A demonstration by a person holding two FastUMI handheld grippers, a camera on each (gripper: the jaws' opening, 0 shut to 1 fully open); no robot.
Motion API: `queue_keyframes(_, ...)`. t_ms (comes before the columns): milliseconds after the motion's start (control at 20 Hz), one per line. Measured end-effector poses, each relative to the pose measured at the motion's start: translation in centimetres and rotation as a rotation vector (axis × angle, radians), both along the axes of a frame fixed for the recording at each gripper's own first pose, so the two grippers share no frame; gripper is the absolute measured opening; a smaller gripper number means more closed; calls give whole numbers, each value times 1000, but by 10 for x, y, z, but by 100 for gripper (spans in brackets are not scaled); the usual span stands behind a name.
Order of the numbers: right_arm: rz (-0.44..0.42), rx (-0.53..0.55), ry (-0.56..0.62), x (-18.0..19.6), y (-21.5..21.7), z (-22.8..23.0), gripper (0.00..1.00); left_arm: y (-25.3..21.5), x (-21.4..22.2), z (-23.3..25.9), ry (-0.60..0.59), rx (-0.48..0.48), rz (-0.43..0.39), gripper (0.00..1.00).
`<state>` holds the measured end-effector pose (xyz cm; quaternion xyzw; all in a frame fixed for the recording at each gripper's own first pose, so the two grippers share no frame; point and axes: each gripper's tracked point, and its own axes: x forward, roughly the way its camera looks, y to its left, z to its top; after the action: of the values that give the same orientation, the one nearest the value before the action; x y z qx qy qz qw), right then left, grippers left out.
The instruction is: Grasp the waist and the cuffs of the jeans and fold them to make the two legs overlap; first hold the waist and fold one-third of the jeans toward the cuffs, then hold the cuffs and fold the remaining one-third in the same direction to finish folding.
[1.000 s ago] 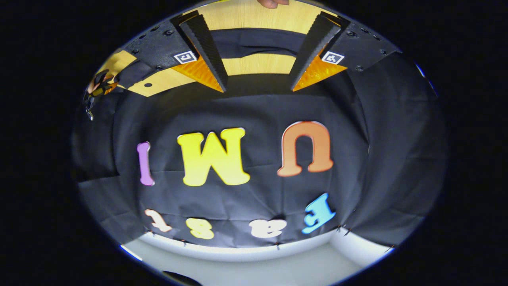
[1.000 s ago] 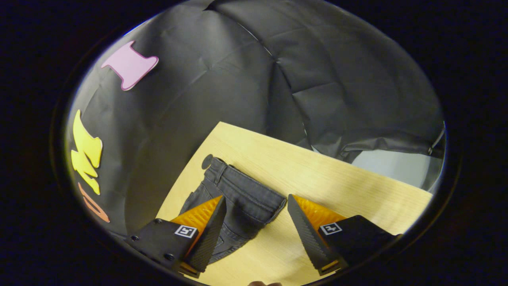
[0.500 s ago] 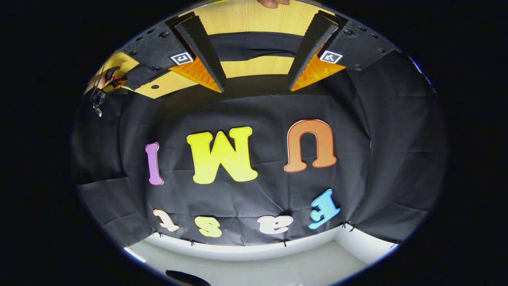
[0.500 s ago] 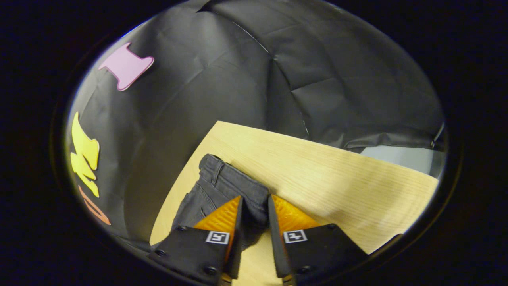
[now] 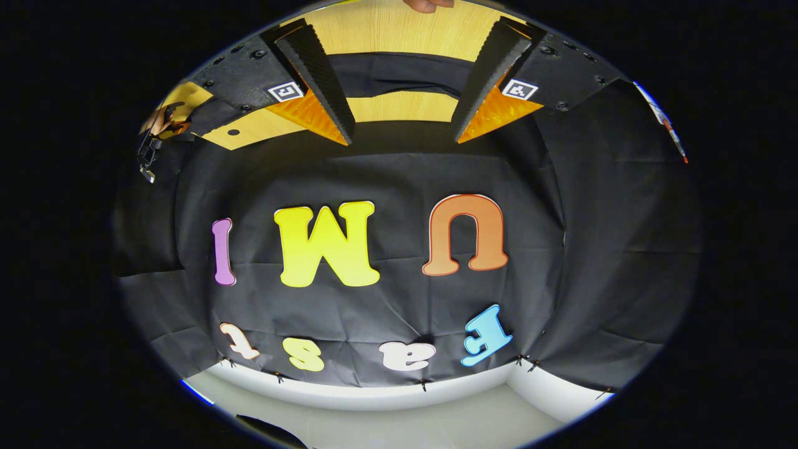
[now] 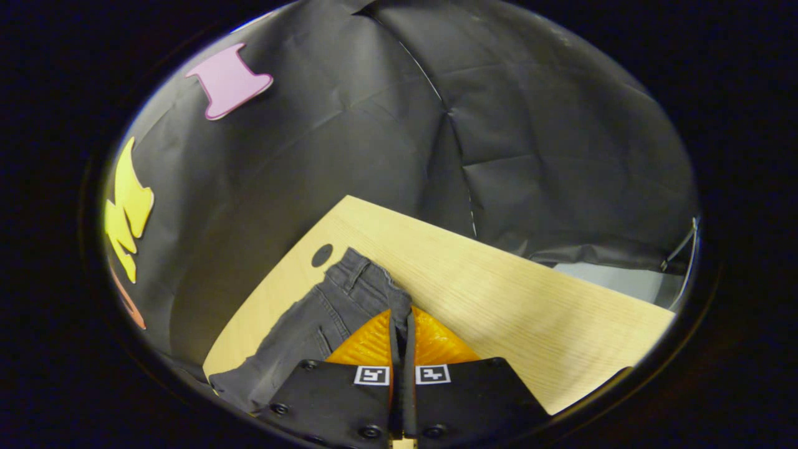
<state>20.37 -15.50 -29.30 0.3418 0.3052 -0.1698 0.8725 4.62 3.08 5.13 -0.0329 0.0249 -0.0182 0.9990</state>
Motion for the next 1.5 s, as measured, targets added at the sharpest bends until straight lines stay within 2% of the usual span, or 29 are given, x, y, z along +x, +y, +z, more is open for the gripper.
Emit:
queue_keyframes(100, 28, -36, -69, 7, 10, 36, 1, 3, 3, -3, 6, -20, -2, 99)
queue_keyframes(250, 135, -123, -180, 6, 43, 97, 1, 10, 5, -9, 17, -45, 0, 99)
queue_keyframes(450, 275, -173, -334, -11, 95, 177, 1, 22, 4, -16, 31, -66, 12, 100)
queue_keyframes(500, 316, -187, -363, -17, 113, 192, 4, 28, 2, -17, 33, -68, 18, 100)
queue_keyframes(550, 355, -192, -392, -18, 134, 205, 0, 32, 2, -18, 36, -70, 25, 100)
queue_keyframes(700, 453, -168, -460, -17, 186, 227, 4, 50, -3, -22, 44, -76, 57, 100)
queue_keyframes(800, 511, -147, -489, -21, 226, 240, 1, 61, -6, -25, 56, -91, 78, 99)
queue_keyframes(1100, 698, -121, -505, -44, 348, 228, 5, 102, -24, -39, 85, -110, 164, 99)
queue_keyframes(1150, 727, -114, -495, -49, 368, 221, 1, 108, -28, -41, 92, -112, 178, 99)
queue_keyframes(1250, 773, -97, -467, -56, 403, 201, 5, 119, -35, -45, 102, -111, 208, 100)
queue_keyframes(1300, 795, -93, -447, -60, 420, 189, 1, 126, -38, -44, 105, -110, 222, 100)
queue_keyframes(1500, 855, -88, -361, -79, 473, 134, 1, 149, -53, -48, 119, -103, 283, 99)
